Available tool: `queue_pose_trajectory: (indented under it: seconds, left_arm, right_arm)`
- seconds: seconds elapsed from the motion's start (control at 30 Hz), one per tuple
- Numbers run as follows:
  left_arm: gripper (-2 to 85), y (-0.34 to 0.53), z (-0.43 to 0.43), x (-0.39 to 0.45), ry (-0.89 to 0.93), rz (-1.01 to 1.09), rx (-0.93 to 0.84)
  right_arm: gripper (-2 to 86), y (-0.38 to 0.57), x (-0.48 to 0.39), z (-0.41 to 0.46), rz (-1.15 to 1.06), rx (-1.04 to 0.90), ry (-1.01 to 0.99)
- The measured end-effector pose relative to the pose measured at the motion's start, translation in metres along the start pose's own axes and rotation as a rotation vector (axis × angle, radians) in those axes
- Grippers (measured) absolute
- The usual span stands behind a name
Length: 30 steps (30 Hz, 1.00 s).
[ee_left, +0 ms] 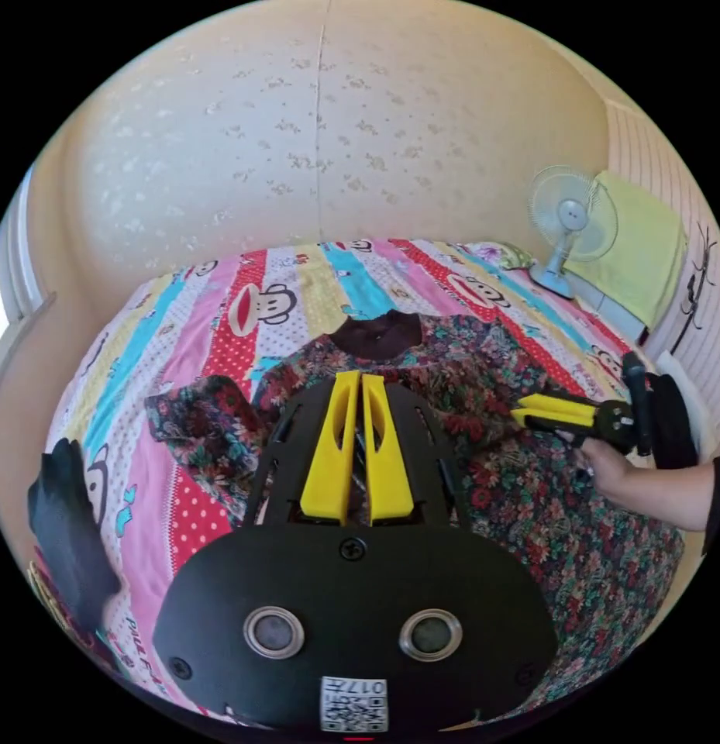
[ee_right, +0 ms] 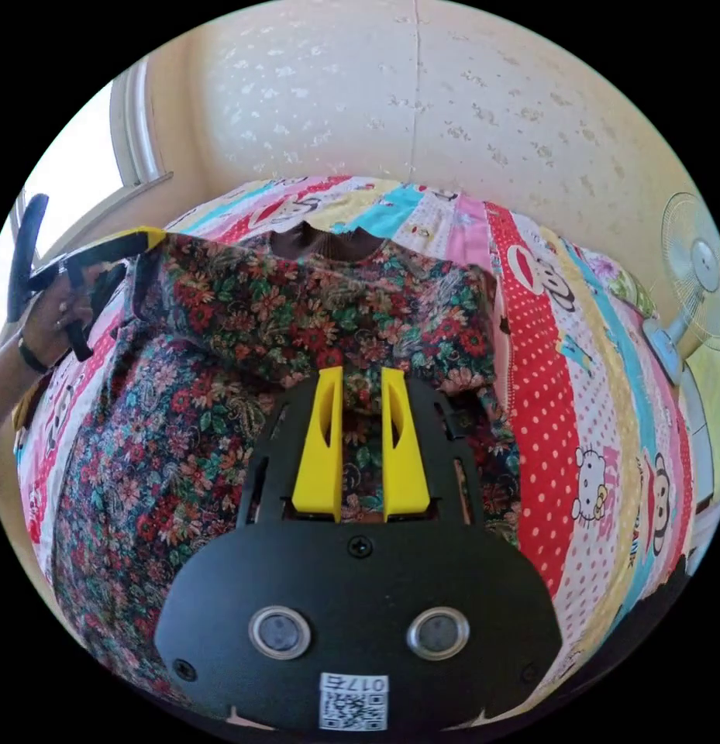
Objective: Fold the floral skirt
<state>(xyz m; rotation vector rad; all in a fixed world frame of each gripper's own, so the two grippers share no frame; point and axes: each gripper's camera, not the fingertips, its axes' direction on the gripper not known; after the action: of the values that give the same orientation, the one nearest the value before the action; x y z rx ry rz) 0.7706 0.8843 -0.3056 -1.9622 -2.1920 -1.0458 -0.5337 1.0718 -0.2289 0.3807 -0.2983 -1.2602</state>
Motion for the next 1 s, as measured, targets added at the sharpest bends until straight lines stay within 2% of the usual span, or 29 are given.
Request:
queue_pose_trajectory:
  seconds: [0.07,0.13,0.2,0.23,0.33,0.43,0.53,0.63,0.7,0.73,0.8,0.83,0.93,1.0]
  left_arm:
    - [-0.9,0.011,0.002,-0.008,-0.063,-0.033,0.021]
    - [-0.7,0.023,0.015,-0.025,0.007,-0.091,-0.022]
    - [-0.3,0.043,0.036,-0.042,0.005,-0.157,-0.114]
    - [-0.1,0.048,0.040,-0.044,-0.004,-0.168,-0.130]
    - [3.0,0.078,0.035,-0.058,-0.060,-0.252,-0.162]
    - [7.1,0.110,-0.007,-0.070,-0.097,-0.301,-0.015]
    - [9.4,0.144,-0.045,-0.106,-0.127,-0.435,0.162]
    - [13.9,0.163,-0.035,-0.167,-0.020,-0.560,0.170]
    - [15.6,0.171,-0.001,-0.218,0.082,-0.725,0.069]
    - [15.5,0.172,0.010,-0.228,0.118,-0.750,0.038]
    - [13.1,0.172,0.055,-0.252,0.197,-0.808,-0.137]
    - [12.6,0.172,0.060,-0.255,0.197,-0.814,-0.150]
    - [11.8,0.183,0.055,-0.268,0.242,-0.904,-0.090]
    - [11.6,0.208,0.026,-0.275,0.293,-0.949,0.048]
  right_arm:
    - [8.2,-0.004,0.001,-0.045,-0.028,0.232,0.085]
    - [8.3,-0.012,0.011,-0.051,-0.026,0.266,0.099]
    - [8.5,-0.025,0.032,-0.019,0.024,0.105,0.063]
    - [8.5,-0.027,0.048,0.022,0.062,-0.100,0.045]
    - [8.1,-0.018,0.069,0.039,0.119,-0.090,-0.042]
    - [7.9,-0.018,0.060,0.042,0.073,-0.091,0.019]
    - [7.8,-0.020,0.052,0.047,0.036,-0.104,0.092]
    - [8.0,-0.018,0.061,0.048,0.051,-0.097,0.065]
    - [8.0,-0.017,0.069,0.049,0.071,-0.093,0.042]
    - [8.0,-0.016,0.073,0.049,0.077,-0.090,0.032]
    - [8.0,-0.015,0.078,0.050,0.082,-0.088,0.022]
    - [8.0,-0.015,0.081,0.051,0.086,-0.088,0.016]
    - [8.0,-0.014,0.086,0.052,0.086,-0.090,0.017]
    - [8.0,-0.013,0.089,0.053,0.086,-0.090,0.017]
